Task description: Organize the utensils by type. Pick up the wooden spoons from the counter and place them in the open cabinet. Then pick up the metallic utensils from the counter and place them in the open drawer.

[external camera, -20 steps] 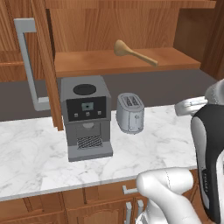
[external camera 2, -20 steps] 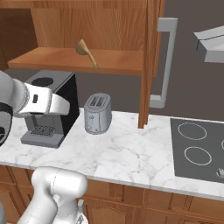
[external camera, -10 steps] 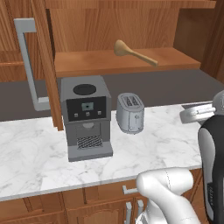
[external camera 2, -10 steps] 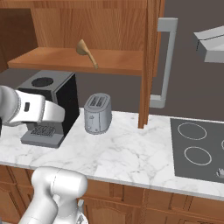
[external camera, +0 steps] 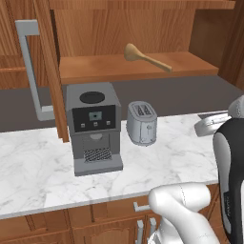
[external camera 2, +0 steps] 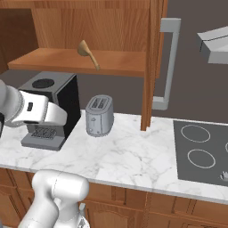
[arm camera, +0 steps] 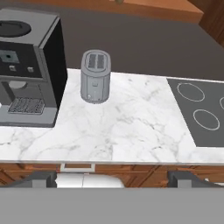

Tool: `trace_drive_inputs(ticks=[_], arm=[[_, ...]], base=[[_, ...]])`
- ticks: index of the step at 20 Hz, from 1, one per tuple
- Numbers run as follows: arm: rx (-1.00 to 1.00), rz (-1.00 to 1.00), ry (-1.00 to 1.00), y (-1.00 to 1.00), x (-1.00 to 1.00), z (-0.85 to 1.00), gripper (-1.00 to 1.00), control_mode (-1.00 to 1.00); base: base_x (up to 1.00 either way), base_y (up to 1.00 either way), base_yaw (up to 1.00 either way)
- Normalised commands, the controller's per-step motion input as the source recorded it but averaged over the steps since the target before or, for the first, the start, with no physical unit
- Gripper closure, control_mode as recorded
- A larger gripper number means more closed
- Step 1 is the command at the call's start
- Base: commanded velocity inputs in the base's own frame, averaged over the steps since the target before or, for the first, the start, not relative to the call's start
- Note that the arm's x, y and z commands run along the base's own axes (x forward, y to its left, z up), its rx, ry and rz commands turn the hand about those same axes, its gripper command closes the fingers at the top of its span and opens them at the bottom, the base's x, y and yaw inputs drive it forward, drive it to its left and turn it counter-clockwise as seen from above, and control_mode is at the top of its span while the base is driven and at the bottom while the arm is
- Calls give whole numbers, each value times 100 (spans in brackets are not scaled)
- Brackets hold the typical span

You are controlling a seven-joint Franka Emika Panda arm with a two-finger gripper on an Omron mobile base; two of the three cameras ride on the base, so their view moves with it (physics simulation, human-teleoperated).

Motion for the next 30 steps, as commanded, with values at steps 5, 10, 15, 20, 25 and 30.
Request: trace_drive_inputs(ticks=[5, 10, 15, 20, 25, 30], arm=[[0, 0, 0, 0, 0, 0, -100, 100], [0, 0, 0, 0, 0, 0, -100, 100], [0, 0, 0, 0, 0, 0, -100, 100], [0, 0, 0, 0, 0, 0, -100, 100], [0, 0, 0, 0, 0, 0, -100, 100], [0, 0, 0, 0, 0, 0, -100, 100]], base=[[-14, 0, 0], [-72, 0, 0], [-74, 0, 0], [-26, 5, 7], [0, 7, 68], [-21, 9, 100]])
